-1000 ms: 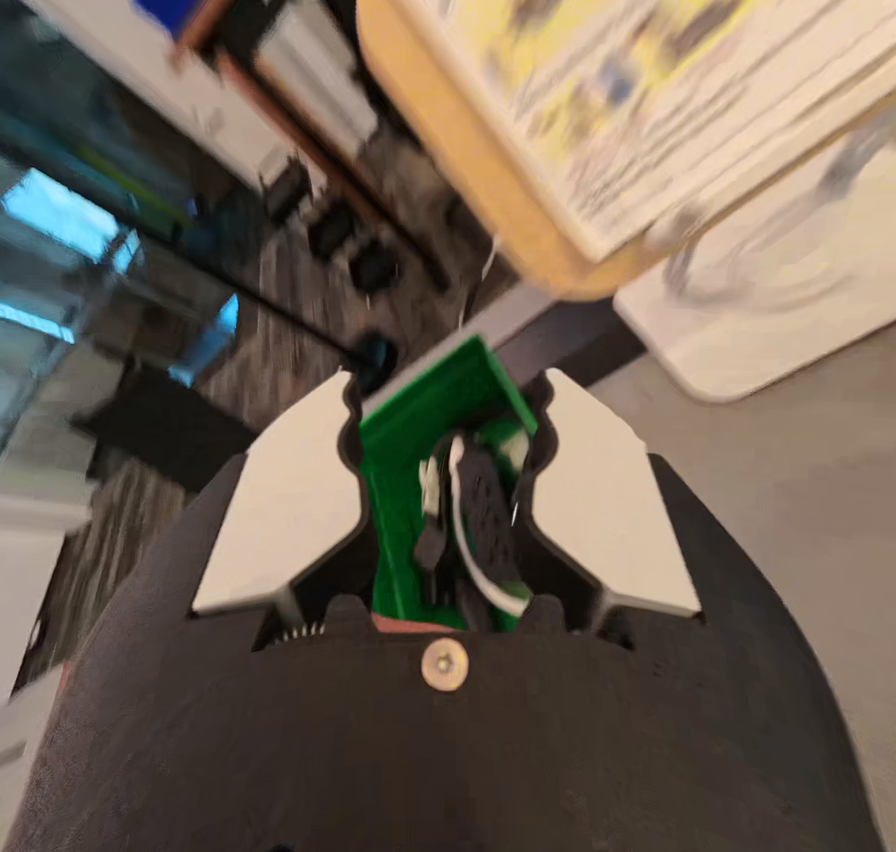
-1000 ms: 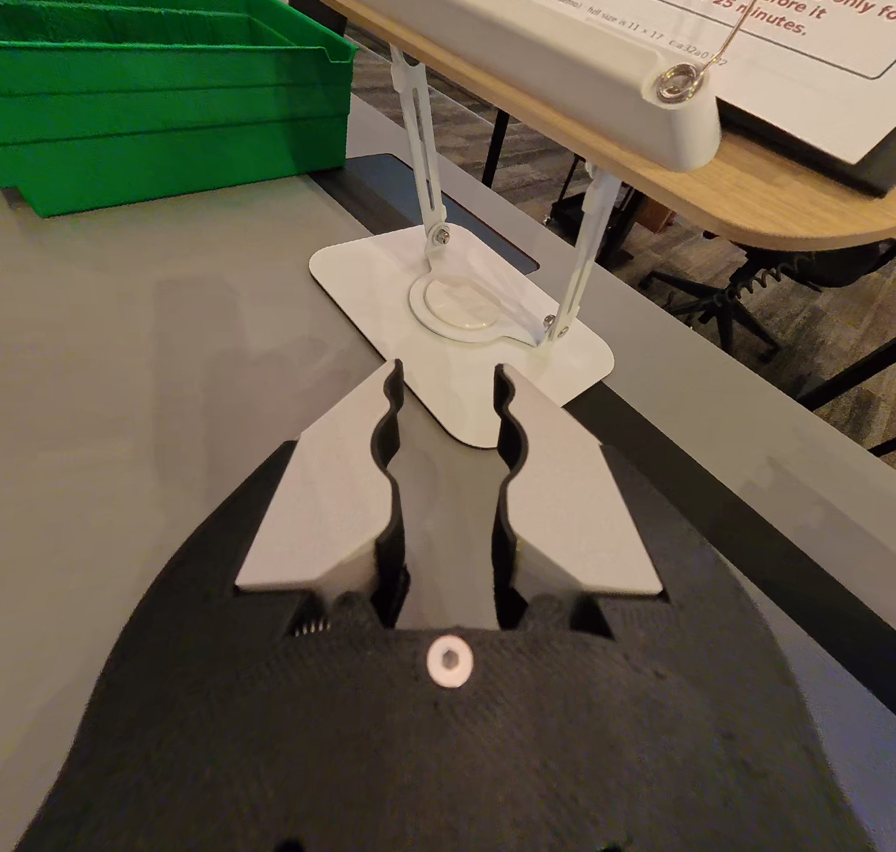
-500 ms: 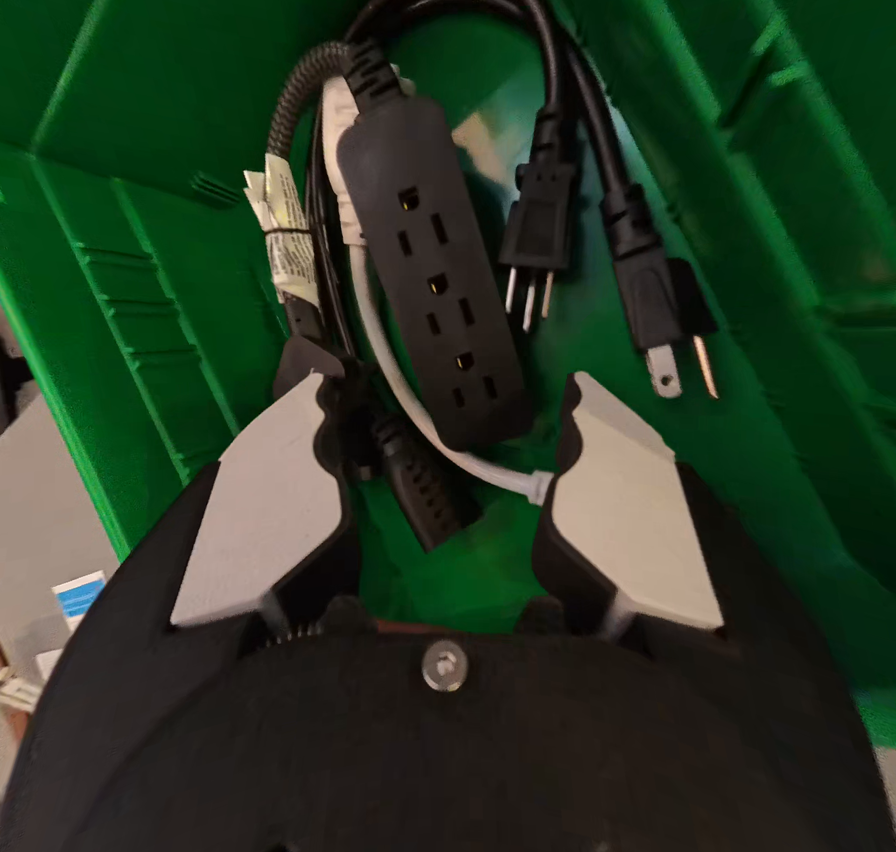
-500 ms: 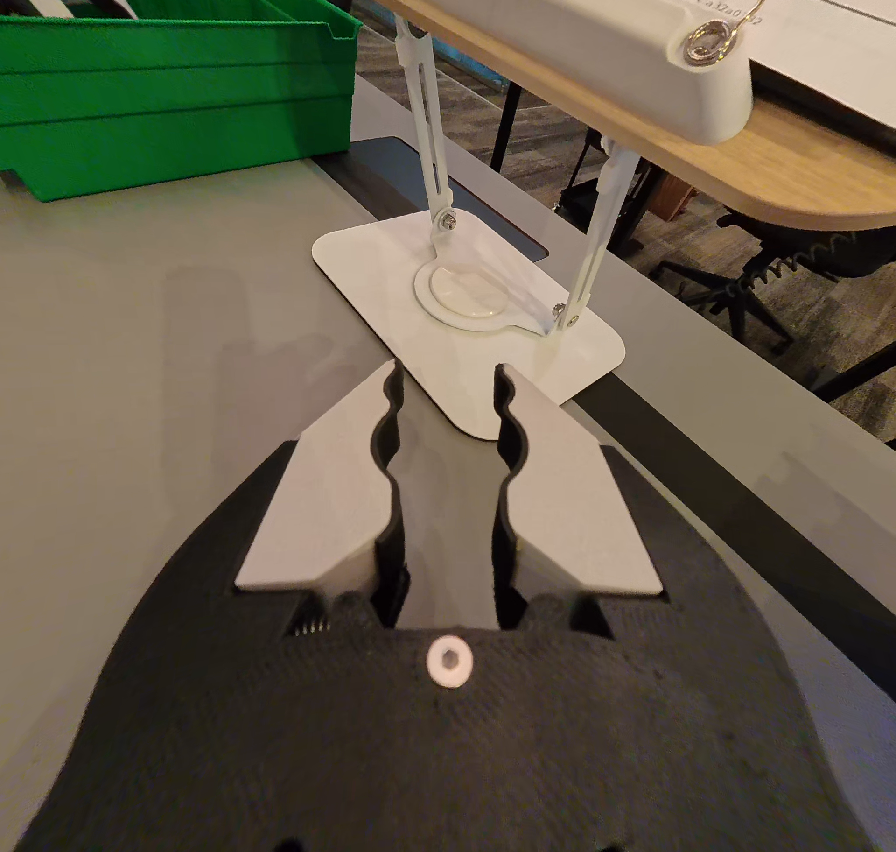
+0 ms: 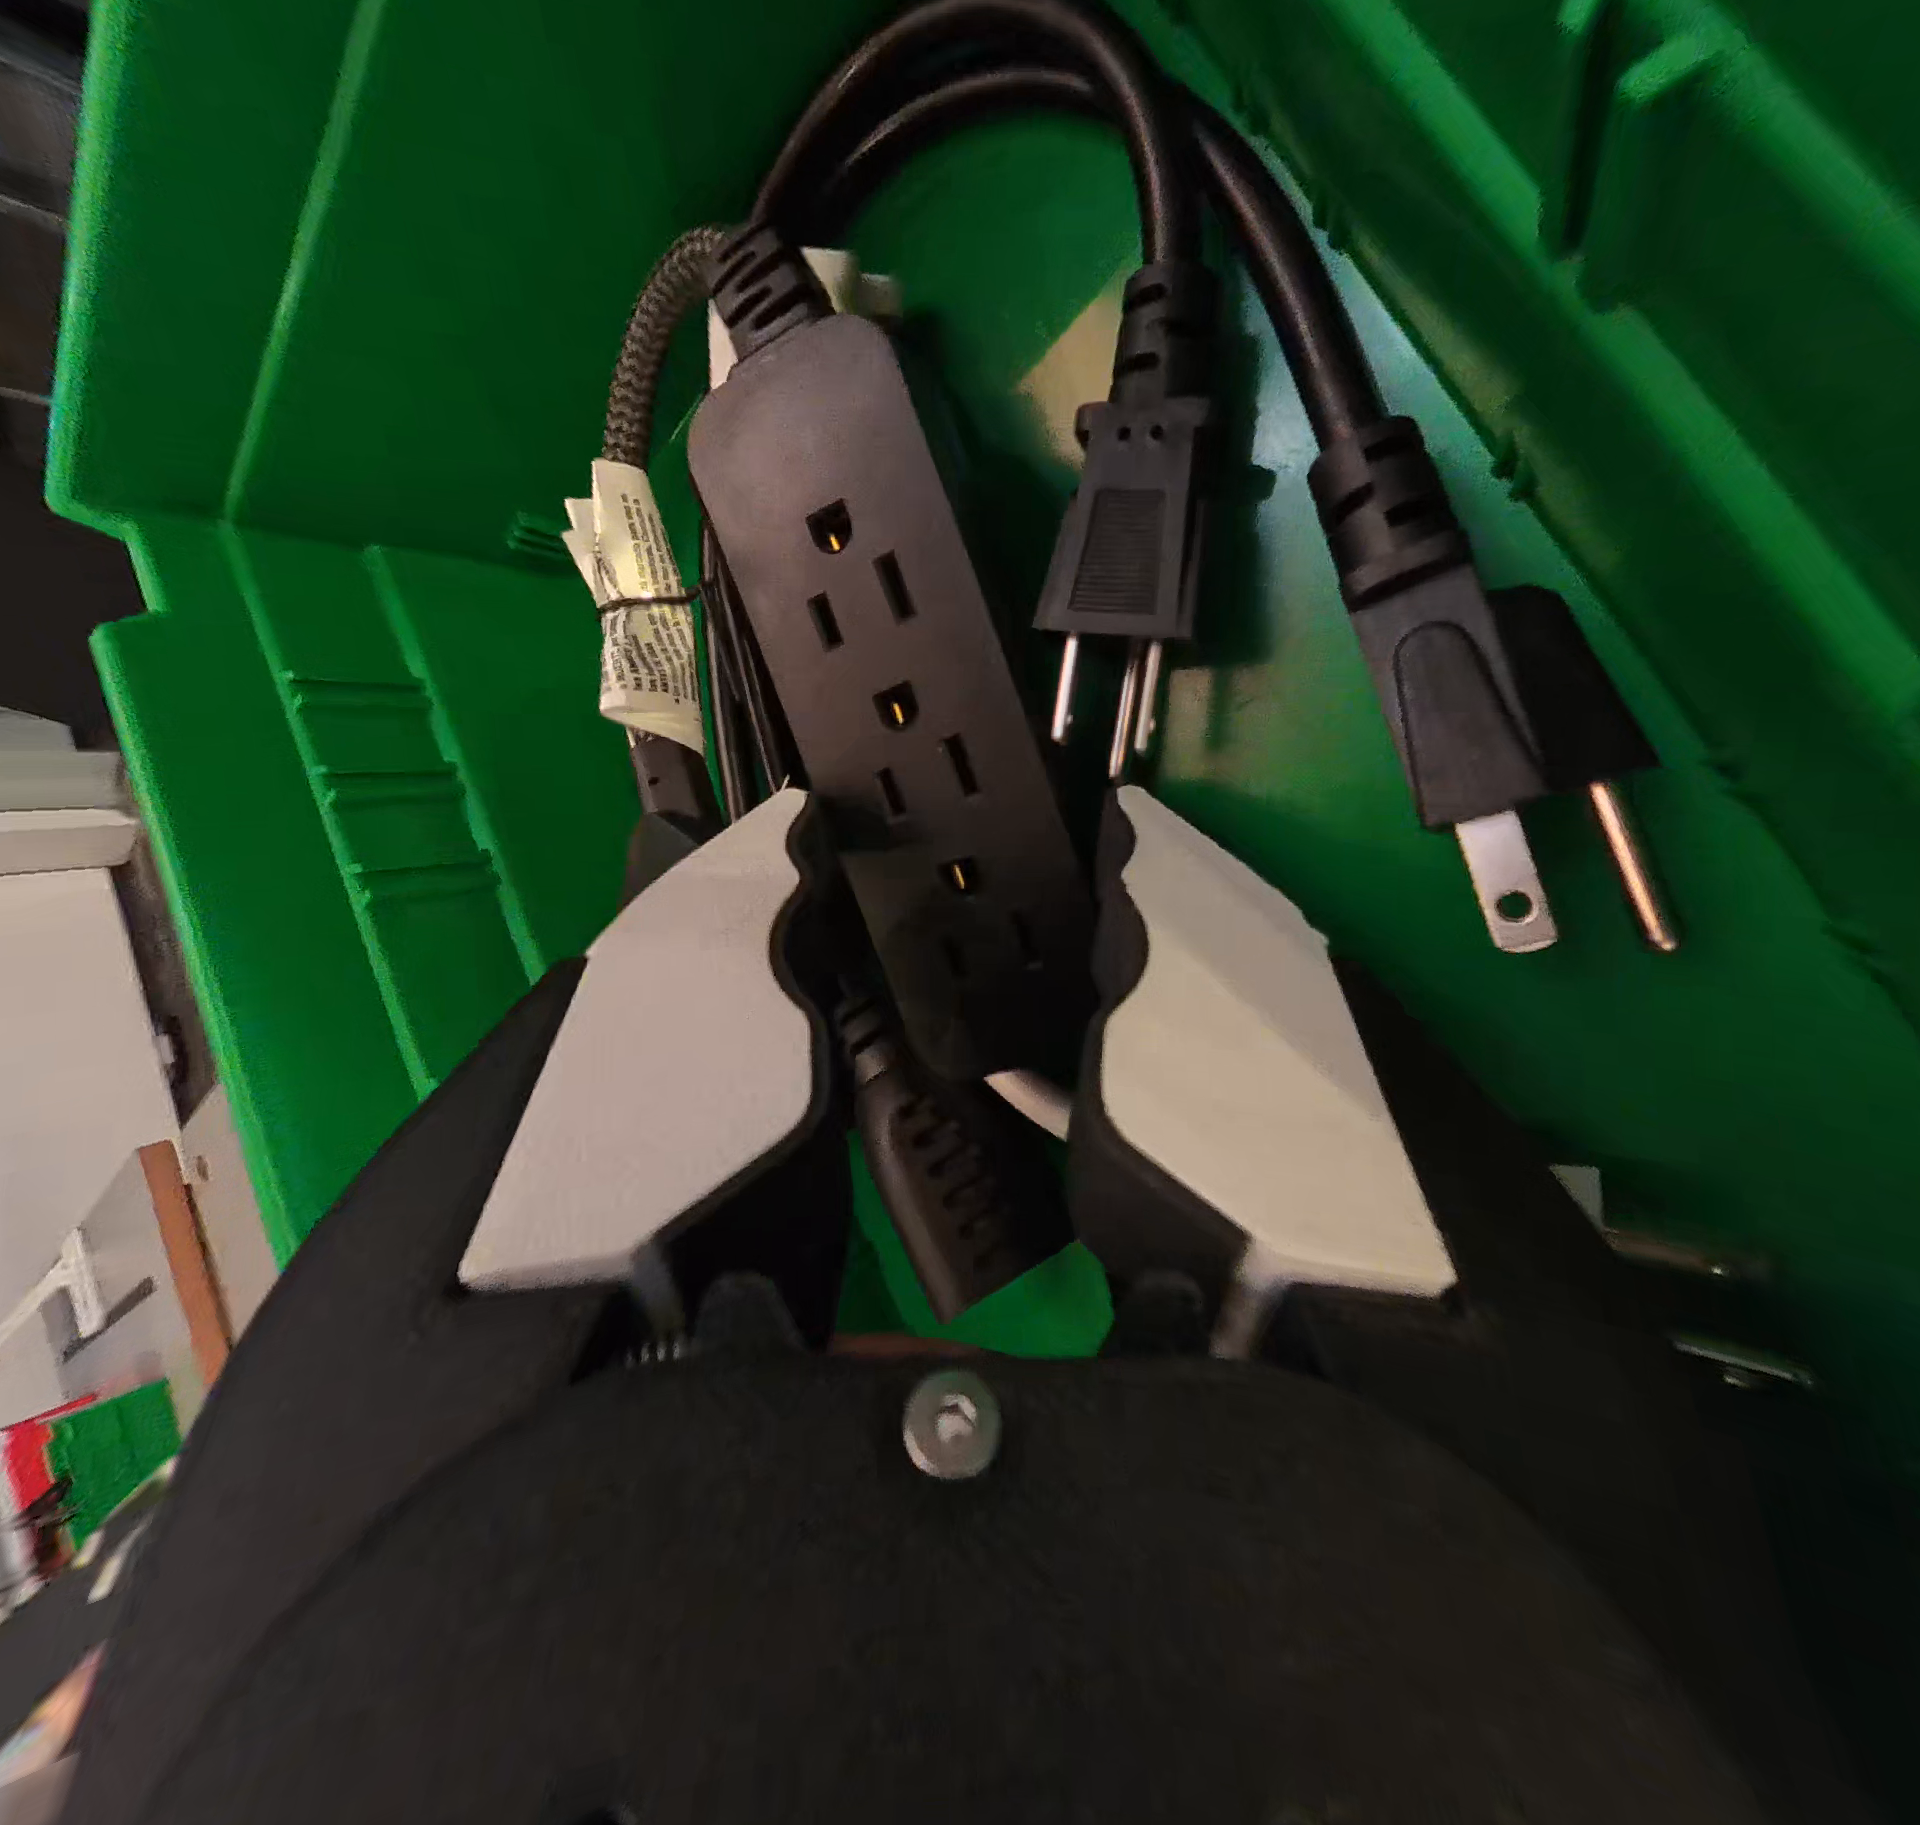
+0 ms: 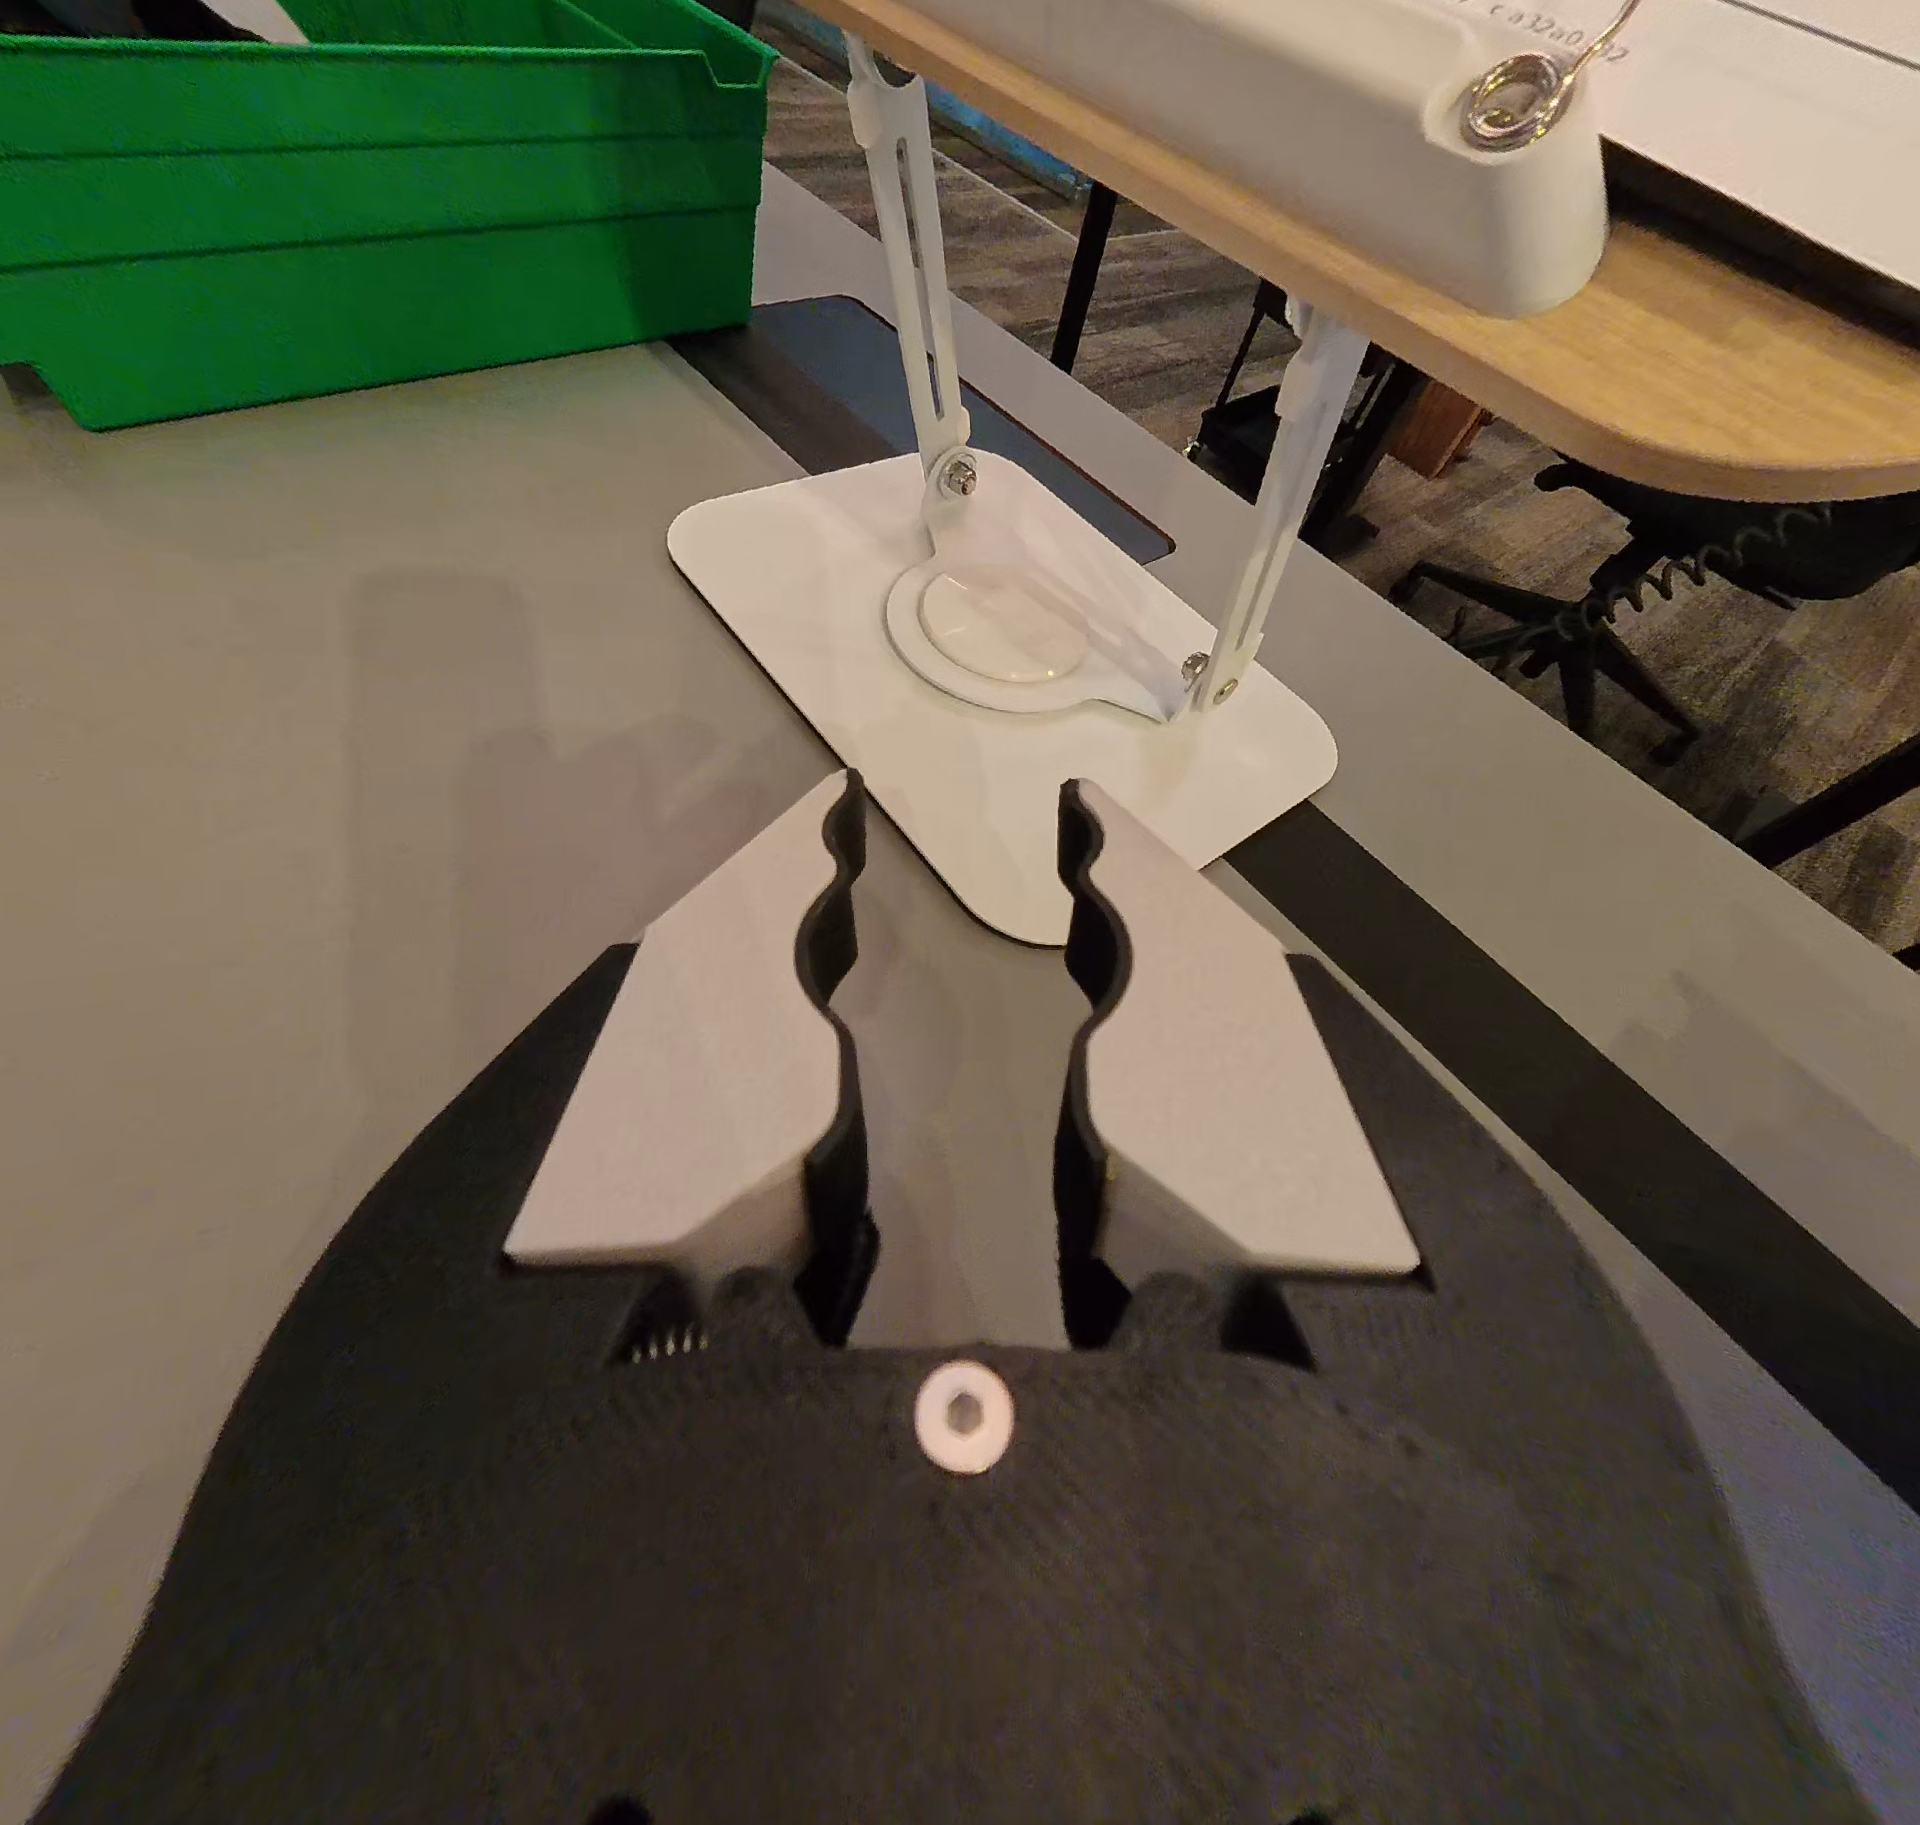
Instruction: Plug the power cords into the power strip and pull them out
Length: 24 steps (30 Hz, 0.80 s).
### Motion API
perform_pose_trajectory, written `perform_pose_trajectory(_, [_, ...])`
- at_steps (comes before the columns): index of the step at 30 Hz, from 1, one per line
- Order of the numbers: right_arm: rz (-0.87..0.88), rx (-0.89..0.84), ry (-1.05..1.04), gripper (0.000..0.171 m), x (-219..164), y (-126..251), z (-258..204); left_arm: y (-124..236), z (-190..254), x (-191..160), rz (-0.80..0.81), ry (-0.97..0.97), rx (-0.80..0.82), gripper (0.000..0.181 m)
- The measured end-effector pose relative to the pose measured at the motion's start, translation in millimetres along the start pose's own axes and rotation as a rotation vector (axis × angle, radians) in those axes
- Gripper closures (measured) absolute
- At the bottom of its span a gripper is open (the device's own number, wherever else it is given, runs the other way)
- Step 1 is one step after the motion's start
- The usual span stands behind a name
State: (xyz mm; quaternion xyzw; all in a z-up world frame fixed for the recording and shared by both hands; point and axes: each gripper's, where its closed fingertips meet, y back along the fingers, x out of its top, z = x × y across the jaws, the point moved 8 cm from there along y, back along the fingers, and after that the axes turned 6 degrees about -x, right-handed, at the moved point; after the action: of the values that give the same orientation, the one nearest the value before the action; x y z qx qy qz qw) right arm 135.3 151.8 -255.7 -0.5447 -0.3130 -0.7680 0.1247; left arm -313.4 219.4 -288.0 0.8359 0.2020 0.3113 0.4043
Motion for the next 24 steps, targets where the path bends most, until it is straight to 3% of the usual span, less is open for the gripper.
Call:
perform_pose_trajectory(12, [0.008, 0.002, -0.018, 0.136, 0.4, 0.8, 3.3, 41.4, -29.4, 1.1, 0.265, 0.191, -0.054, 0.136])
perform_pose_trajectory(18, [0.011, 0.005, -0.024, 0.136, 0.6, 1.0, 3.2, 85.7, -44.6, 8.8, 0.446, 0.214, -0.031, 0.137])
perform_pose_trajectory(24, [0.022, 0.009, -0.04, 0.137, 2.0, 2.2, 4.2, 141.5, -58.6, 21.2, 0.686, 0.308, -0.189, 0.138])
